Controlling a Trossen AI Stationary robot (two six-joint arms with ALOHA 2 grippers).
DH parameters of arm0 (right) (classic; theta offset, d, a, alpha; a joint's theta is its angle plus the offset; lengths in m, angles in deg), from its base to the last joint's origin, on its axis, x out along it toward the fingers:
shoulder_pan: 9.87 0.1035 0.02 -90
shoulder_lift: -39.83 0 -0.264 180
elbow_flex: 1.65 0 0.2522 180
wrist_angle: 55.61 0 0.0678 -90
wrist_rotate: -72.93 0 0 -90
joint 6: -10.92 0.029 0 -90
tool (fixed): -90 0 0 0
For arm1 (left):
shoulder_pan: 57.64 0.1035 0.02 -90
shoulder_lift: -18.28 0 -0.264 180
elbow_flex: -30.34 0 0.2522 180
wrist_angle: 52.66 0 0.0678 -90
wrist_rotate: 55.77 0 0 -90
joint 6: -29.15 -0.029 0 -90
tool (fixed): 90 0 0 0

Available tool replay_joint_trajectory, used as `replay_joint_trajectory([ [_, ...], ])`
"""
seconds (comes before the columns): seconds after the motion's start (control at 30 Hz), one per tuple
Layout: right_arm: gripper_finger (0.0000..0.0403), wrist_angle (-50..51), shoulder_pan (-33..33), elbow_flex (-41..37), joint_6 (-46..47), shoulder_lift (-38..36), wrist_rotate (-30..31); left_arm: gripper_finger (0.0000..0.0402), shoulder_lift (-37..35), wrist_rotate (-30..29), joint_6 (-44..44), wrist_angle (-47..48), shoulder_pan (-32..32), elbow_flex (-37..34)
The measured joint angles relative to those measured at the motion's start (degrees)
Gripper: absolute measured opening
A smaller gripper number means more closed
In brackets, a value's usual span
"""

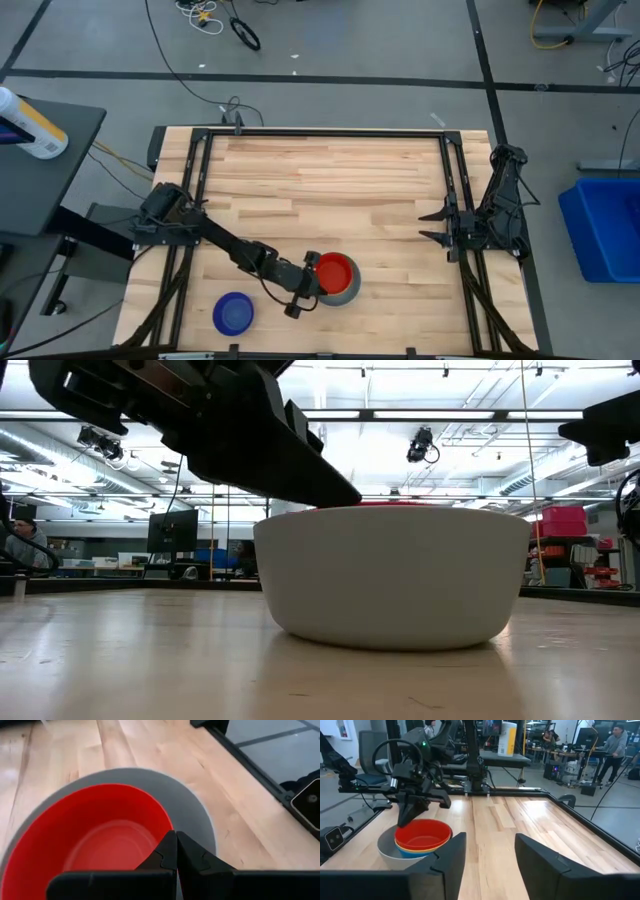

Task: Nest bowls inside each other
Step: Stack the red bowl on top of the yellow bowl, then stack the dark blue bowl on top of the red bowl

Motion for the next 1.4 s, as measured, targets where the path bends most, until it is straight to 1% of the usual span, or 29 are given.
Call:
replay_joint_trajectory([
  [0.13,0.0171,0.0,0.0,0.0,0.0,0.0,0.0,0.0000,0.0,0.3,0.3,1.6,0.2,0.3],
  [0.3,0.0165,0.0,0.0,0.0,0.0,0.0,0.0,0.0000,0.0,2.1,1.2,2.4,0.6,0.4],
  [0.57,0.0158,0.0,0.0,0.0,0.0,0.0,0.0,0.0000,0.0,2.4,1.3,2.5,0.6,0.4],
  [0.67,0.0156,0.0,0.0,0.0,0.0,0.0,0.0,0.0010,0.0,2.4,1.1,2.2,0.5,0.4],
  [0.93,0.0164,0.0,0.0,0.0,0.2,0.0,-0.1,0.0076,0.0,2.2,-0.9,-0.2,0.2,0.4],
  [1.07,0.0169,0.0,0.0,0.0,0.3,0.0,-0.6,0.0124,0.0,1.3,-1.4,-1.7,0.3,0.4],
  [1.17,0.0174,0.0,0.0,0.0,0.4,0.0,-0.6,0.0167,-0.4,-0.4,-2.9,-2.3,-0.1,0.3],
  [1.27,0.0178,0.0,0.0,0.0,0.4,0.0,-0.7,0.0206,-3.0,-3.8,-4.1,0.7,-0.9,0.3],
  [1.4,0.0185,0.1,0.0,0.0,0.7,0.0,-2.1,0.0239,-9.1,-9.4,-3.2,11.4,-3.1,0.1],
])
